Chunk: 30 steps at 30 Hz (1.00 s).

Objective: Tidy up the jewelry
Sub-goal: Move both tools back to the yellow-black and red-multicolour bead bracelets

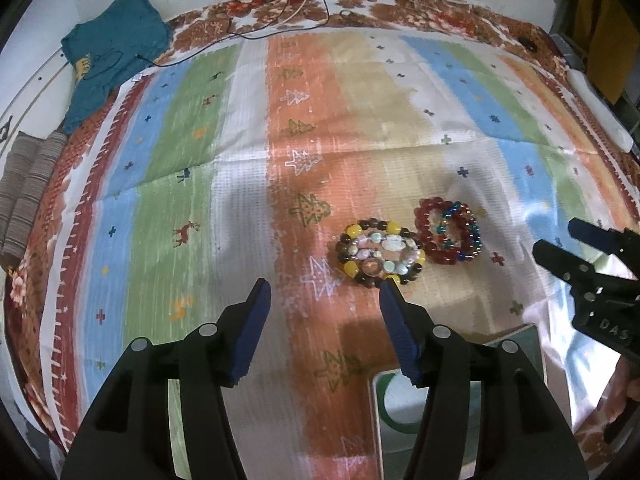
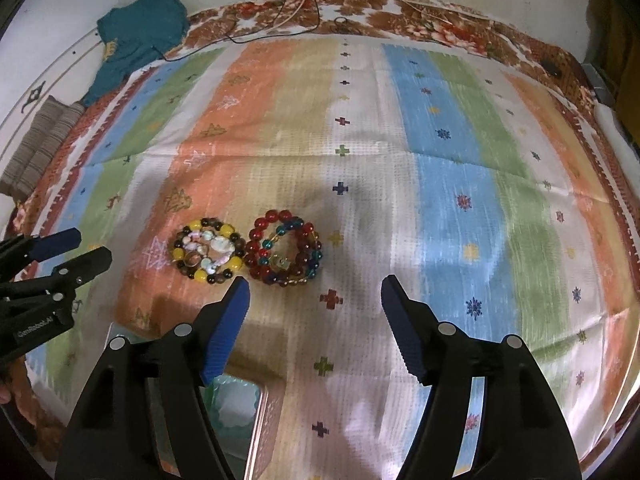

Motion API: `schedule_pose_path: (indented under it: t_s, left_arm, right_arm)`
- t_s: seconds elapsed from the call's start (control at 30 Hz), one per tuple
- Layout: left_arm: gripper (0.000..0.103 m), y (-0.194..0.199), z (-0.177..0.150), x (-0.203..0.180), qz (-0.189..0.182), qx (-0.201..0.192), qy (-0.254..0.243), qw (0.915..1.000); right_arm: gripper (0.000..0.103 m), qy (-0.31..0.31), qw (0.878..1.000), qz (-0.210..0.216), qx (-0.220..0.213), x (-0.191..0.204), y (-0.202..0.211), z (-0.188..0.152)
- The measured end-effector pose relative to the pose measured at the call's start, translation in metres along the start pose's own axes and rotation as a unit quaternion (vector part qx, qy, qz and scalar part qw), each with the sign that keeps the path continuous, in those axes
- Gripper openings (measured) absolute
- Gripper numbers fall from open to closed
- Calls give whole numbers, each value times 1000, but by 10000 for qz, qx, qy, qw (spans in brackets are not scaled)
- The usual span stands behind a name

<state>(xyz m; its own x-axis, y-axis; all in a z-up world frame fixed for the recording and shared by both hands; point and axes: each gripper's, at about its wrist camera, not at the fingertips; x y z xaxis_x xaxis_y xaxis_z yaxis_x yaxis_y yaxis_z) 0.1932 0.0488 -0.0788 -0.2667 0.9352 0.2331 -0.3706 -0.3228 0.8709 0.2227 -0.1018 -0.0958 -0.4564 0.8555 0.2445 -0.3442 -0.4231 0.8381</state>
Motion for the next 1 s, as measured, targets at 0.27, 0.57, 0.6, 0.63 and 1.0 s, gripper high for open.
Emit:
schedule_pose_path:
  t_s: [0.27,0.57,0.6,0.63,1.0]
  left_arm:
    - [60,-22,9,-4,124,138,-109,9998]
    - [63,-41,17,-9,173,189,-215,9994]
    - [63,-42,18,-9,182,201,-217,9994]
    - [63,-45,19,-9,197,211,-211,9994]
    - [64,-66,26,-15,235,346,-302,9987]
  right_arm:
    - [73,30,9999,-75,118,-3,-14,9]
    - [75,79,9992,-145,353,-8,-38,17]
    - [75,103,9991,-147,378,-8,-40,18]
    - [75,121,9990,-154,396,-7,-42,18]
    - [76,133,9977,-284,601,-15,-66,25]
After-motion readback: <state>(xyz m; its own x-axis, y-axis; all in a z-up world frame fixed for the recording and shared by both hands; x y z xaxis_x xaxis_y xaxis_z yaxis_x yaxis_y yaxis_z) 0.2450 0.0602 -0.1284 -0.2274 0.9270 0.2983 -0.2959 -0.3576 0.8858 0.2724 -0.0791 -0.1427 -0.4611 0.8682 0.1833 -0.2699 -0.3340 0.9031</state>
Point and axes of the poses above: each gripper's, at about its wrist camera, not at the fingertips, and y roughly against the way its jaws point, x to its left, z to its top, and after that the axes turned 14 degrees about z, right-handed
